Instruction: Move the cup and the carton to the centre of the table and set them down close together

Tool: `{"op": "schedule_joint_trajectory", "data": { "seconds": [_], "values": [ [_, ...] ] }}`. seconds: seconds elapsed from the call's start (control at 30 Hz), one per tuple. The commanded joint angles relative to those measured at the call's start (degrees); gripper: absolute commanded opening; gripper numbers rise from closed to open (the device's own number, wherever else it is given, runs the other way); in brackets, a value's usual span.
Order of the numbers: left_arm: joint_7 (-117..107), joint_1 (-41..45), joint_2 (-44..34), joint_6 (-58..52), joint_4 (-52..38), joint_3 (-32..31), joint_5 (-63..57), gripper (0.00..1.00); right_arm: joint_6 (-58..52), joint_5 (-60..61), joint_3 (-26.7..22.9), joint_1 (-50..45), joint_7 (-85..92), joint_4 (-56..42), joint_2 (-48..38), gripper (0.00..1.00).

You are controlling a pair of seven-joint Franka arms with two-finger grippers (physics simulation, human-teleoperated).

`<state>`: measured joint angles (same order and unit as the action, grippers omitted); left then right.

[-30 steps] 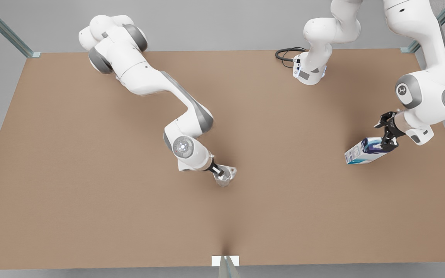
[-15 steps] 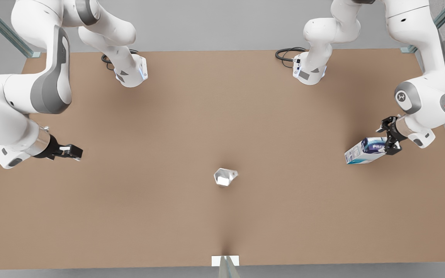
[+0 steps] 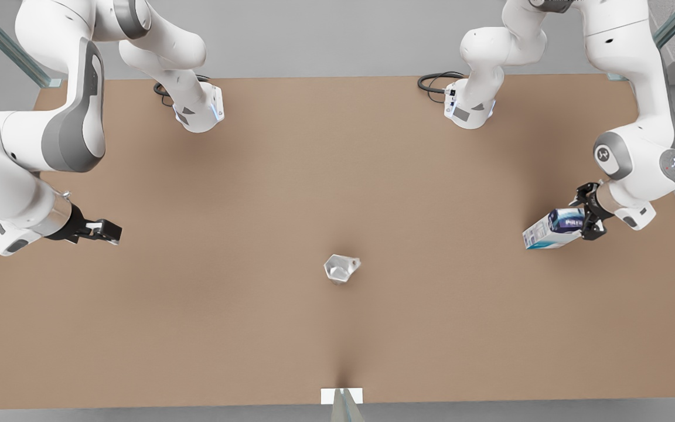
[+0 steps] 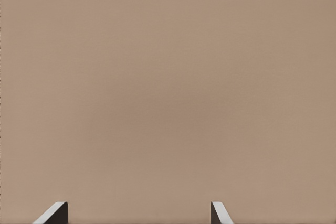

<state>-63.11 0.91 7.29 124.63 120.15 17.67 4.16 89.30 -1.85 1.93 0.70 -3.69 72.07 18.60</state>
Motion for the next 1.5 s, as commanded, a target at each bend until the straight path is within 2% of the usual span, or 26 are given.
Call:
{"op": "schedule_joint_trajectory", "data": {
  "seconds": [0.0,0.3,0.33,0.37,0.4,0.6,0.67,0.7,0.77,0.83,0.9,1.0,1.13,1.33,1.47],
  "values": [
    [0.0,0.1,0.3,0.0,-0.1,0.0,0.0,1.0,0.0,0.0,0.0,0.1,0.0,0.0,0.0,1.0],
    [0.0,0.0,4.0,1.6,-0.1,0.1,0.1,1.0,0.2,0.0,-0.4,0.4,0.0,0.0,0.5,1.0],
    [0.1,-0.1,4.2,1.7,-0.1,0.1,0.2,0.69,0.2,0.0,-0.5,0.4,0.0,0.0,0.5,1.0],
    [0.4,-0.1,4.1,1.6,-0.1,0.0,0.3,0.51,0.2,0.0,-0.5,0.4,0.0,0.0,0.5,1.0],
    [0.4,0.0,4.1,1.6,-0.2,0.0,0.3,0.43,0.3,0.0,-0.5,0.4,0.0,0.0,0.5,1.0],
    [-0.9,0.1,3.6,0.8,-0.7,0.1,1.4,0.47,0.4,0.1,-0.6,0.4,0.0,0.0,0.5,1.0],
    [-1.6,0.3,2.6,-1.5,-1.4,0.0,4.2,0.49,0.4,0.1,-0.6,0.4,0.0,-0.1,0.5,1.0],
    [-2.2,1.0,1.9,-6.9,-4.2,-0.2,7.4,0.51,0.4,0.1,-0.9,0.4,0.0,-0.4,0.5,1.0],
    [-8.2,14.4,1.1,-18.5,-11.0,-1.8,8.1,0.54,0.4,0.3,-1.2,0.4,0.0,-0.4,0.5,1.0],
    [-23.7,14.7,5.2,-18.7,-19.0,-16.2,7.6,0.54,0.4,0.4,-1.6,0.4,0.0,-0.8,0.8,1.0],
    [-30.6,16.8,6.2,-19.5,-22.8,-25.7,6.7,0.56,0.4,0.6,-1.6,0.4,-0.1,-0.8,0.8,1.0],
    [-32.6,24.6,13.7,-19.5,-33.0,-31.5,3.2,0.57,0.4,0.7,-1.6,0.3,-0.1,-0.8,0.9,1.0],
    [-33.5,27.3,17.2,-18.5,-34.8,-31.7,2.9,0.59,0.5,0.6,-1.7,0.4,-0.1,-0.9,1.2,1.0],
    [-32.7,27.7,19.0,-8.6,-29.8,-31.2,-0.2,0.6,0.5,0.6,-1.8,0.4,-0.1,-0.9,1.3,1.0],
    [-32.7,27.7,19.3,-8.3,-28.7,-31.0,-0.3,0.63,0.5,0.6,-1.8,0.4,-0.1,-0.9,1.3,1.0]
  ]
}}
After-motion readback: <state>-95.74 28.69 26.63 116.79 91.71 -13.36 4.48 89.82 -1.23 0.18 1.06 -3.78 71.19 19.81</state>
